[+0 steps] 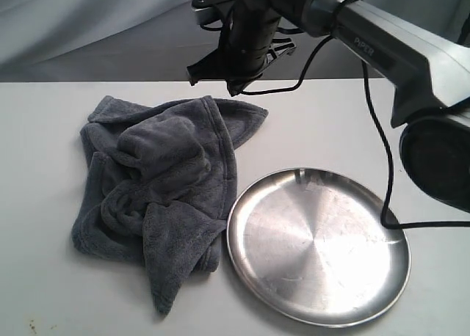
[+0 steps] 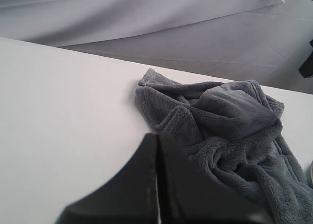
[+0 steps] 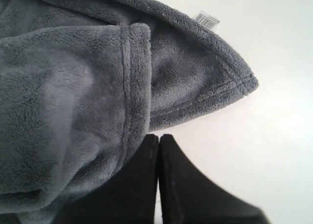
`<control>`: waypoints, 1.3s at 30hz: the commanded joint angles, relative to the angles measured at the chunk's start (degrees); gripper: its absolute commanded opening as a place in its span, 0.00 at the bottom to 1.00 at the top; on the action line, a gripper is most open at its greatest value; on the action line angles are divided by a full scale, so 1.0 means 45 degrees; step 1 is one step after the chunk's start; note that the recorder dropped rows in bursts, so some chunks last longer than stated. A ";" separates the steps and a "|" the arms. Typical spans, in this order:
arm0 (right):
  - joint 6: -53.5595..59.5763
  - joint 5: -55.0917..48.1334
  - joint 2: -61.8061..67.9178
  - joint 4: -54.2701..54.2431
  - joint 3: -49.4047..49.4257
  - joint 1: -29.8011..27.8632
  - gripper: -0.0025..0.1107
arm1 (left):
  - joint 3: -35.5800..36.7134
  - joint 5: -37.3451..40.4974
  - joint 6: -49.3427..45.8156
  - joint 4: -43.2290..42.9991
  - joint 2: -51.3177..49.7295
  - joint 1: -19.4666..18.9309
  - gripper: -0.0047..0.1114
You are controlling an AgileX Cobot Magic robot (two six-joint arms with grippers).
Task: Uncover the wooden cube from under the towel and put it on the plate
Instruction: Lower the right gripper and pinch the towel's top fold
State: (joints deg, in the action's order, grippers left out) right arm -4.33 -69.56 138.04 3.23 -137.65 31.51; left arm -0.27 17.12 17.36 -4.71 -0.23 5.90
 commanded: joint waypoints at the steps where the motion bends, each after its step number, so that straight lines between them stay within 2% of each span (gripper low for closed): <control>1: 0.0569 -0.0090 -0.0199 0.0033 -0.0037 -0.0024 0.02 | 0.0061 -0.0083 -0.0059 0.0058 0.0051 0.0064 0.04; 8: 0.1050 -0.0090 -0.0391 -0.1758 0.0361 0.0004 0.02 | 0.0061 -0.0083 -0.0059 0.0058 0.0051 0.0064 0.04; 14: 0.2327 -0.0090 -0.1685 -0.1589 0.3506 0.0349 0.02 | 0.0061 -0.0083 -0.0059 0.0058 0.0051 0.0064 0.04; 20: 0.3081 -0.0090 -0.2814 -0.1486 0.5743 0.1596 0.02 | 0.0061 -0.0083 -0.0171 0.0058 0.0051 0.0064 0.04; 25: 0.3081 -0.0090 -0.2734 -0.1486 0.5989 0.3195 0.02 | 0.0061 -0.0083 -0.0171 0.0058 0.0051 0.0064 0.04; 29: 0.3081 -0.0090 -0.2734 -0.1338 0.5989 0.3800 0.02 | 0.0061 -0.0083 -0.0195 0.0058 0.0051 0.0064 0.04; 33: 0.2866 0.1063 -0.2762 -0.1391 0.5989 0.3332 0.02 | 0.0061 -0.0083 -0.0195 0.0058 0.0051 0.0064 0.04; 39: 0.2534 0.3126 -0.2785 -0.1967 0.5989 0.1391 0.02 | 0.0061 -0.0083 -0.0195 0.0058 0.0051 0.0064 0.04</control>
State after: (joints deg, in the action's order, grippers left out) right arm 7.41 -58.56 126.08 -5.29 -111.01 40.05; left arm -0.27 17.12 16.78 -4.71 -0.23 5.90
